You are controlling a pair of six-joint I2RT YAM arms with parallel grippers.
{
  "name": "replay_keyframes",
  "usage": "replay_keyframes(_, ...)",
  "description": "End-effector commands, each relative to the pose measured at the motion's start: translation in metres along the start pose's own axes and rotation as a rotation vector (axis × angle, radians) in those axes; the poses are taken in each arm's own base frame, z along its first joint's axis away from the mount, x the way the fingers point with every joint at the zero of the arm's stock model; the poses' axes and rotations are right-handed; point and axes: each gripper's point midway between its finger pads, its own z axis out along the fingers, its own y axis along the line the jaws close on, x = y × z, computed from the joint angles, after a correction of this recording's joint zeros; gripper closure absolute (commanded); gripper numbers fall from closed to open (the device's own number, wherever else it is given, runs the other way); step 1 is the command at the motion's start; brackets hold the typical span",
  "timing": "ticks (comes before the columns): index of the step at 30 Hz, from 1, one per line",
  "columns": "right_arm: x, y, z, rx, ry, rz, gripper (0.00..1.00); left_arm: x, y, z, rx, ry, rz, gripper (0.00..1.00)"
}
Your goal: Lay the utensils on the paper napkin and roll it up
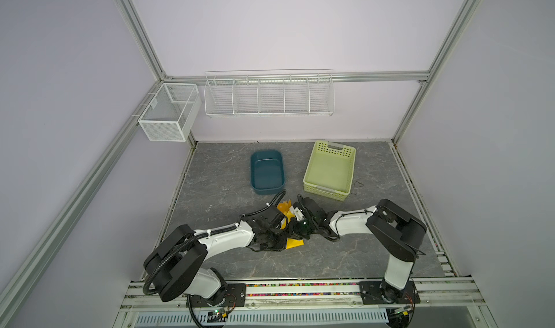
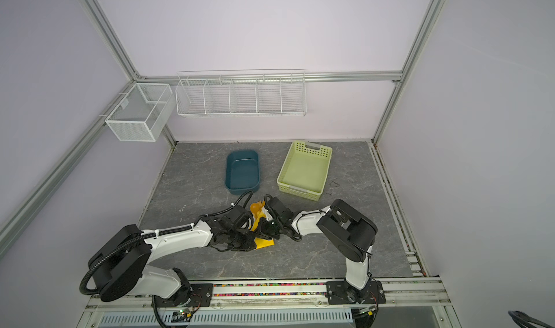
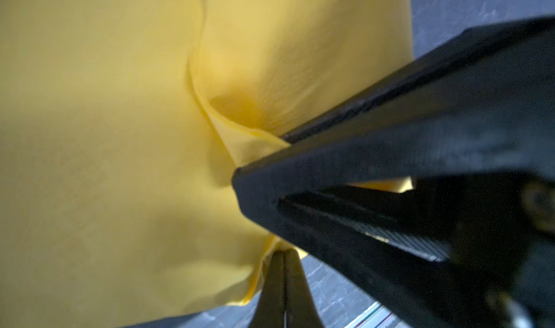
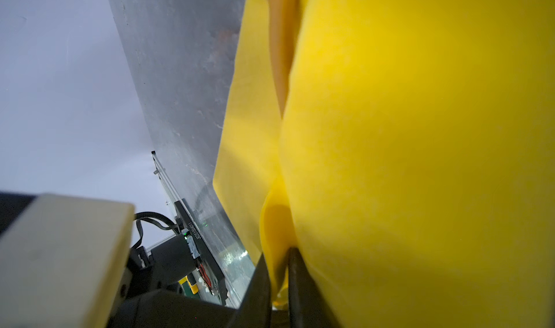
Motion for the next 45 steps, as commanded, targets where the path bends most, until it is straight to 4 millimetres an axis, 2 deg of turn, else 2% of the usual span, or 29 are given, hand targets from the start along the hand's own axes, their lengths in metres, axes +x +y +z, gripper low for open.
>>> replay_keyframes(1,0.007,-0.011,0.006,0.013,0.015,0.032,0.8,0.001,0.005,-0.004,-0.03,-0.004,-0.001,0.99)
replay_keyframes(6,0.008,-0.014,0.006,0.021,0.017,0.038,0.68,-0.007,0.006,-0.02,-0.039,-0.048,-0.007,0.97)
replay_keyframes(13,0.009,-0.02,0.001,0.046,-0.002,0.064,0.65,-0.014,0.032,-0.044,-0.145,-0.114,-0.027,0.96)
replay_keyframes(20,0.009,-0.022,-0.005,0.059,-0.021,0.081,0.65,-0.016,0.046,-0.034,-0.145,-0.082,-0.042,0.96)
replay_keyframes(27,0.009,-0.022,-0.009,0.054,-0.039,0.094,0.56,-0.026,0.051,-0.027,-0.156,-0.063,-0.026,0.97)
replay_keyframes(35,0.003,-0.014,-0.005,0.013,-0.064,0.118,0.61,-0.034,0.064,-0.026,-0.17,-0.044,-0.035,0.98)
replay_keyframes(39,0.006,-0.014,0.0,0.0,-0.06,0.132,0.64,-0.038,0.069,-0.029,-0.182,-0.043,-0.038,0.98)
replay_keyframes(42,0.007,-0.013,0.003,-0.006,-0.056,0.134,0.65,-0.042,0.066,-0.034,-0.18,-0.053,-0.035,0.98)
replay_keyframes(45,0.008,-0.015,0.003,-0.003,-0.061,0.138,0.66,-0.051,0.054,-0.043,-0.15,-0.082,-0.033,0.98)
